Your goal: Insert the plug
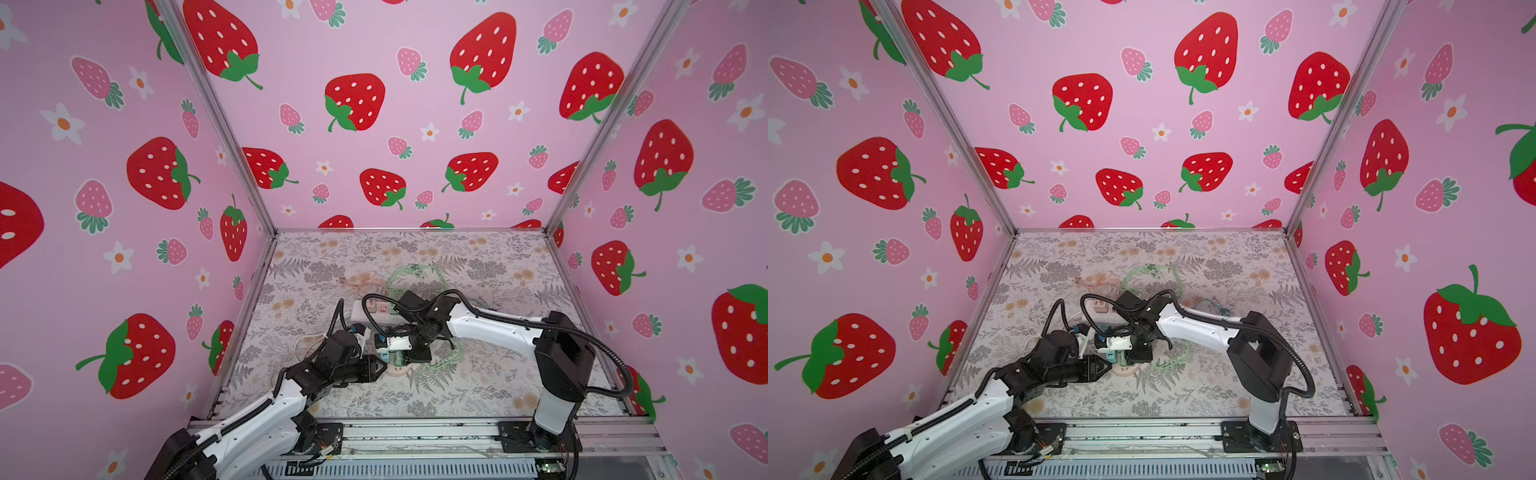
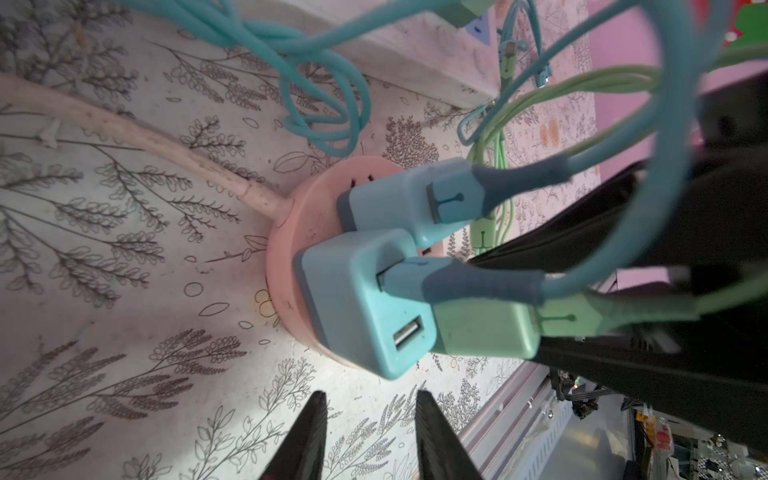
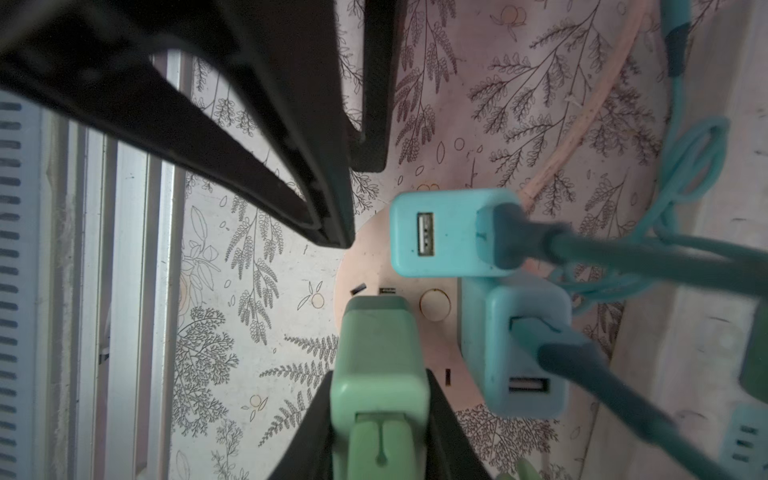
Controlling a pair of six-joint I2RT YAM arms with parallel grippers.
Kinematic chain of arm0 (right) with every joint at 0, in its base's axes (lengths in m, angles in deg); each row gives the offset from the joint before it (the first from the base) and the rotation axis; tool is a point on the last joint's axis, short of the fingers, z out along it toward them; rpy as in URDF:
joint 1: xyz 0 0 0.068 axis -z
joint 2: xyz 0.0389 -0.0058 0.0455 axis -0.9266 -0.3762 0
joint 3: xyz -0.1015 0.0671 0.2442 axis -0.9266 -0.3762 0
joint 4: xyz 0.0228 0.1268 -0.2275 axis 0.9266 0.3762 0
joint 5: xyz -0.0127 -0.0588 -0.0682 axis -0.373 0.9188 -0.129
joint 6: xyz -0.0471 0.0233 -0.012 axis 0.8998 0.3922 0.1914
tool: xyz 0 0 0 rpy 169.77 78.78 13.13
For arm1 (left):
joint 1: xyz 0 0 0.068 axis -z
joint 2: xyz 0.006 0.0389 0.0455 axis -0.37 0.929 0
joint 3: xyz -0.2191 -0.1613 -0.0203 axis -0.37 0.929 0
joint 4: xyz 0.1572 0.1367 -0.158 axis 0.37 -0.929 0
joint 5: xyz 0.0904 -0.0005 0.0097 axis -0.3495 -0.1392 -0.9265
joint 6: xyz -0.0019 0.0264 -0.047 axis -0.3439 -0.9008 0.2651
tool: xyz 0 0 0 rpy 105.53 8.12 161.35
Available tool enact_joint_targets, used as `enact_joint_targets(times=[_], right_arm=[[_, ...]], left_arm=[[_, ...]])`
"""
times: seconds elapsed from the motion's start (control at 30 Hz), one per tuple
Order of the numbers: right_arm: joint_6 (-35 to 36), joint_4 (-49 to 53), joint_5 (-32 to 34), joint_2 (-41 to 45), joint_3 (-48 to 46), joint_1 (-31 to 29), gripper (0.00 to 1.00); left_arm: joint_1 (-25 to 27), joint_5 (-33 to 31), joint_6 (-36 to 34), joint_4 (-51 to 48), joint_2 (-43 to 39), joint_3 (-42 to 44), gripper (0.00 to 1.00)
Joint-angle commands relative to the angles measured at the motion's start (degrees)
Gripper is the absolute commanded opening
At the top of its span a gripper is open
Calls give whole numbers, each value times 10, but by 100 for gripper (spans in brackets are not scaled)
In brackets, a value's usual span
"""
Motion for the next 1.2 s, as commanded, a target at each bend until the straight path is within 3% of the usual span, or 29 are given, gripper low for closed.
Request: enact_joint_targets(times=[0.0, 0.6, 1.17], right_arm=[[15, 5, -4, -13, 16, -8, 13], [9, -2, 29, -24, 17, -15, 13], [-15, 29, 91, -66, 54, -29, 13]], left_arm=[[8, -22, 27, 36, 21, 9, 36], [37, -116, 116, 98, 99, 21, 36], [38, -144, 127, 89, 117, 23, 29]])
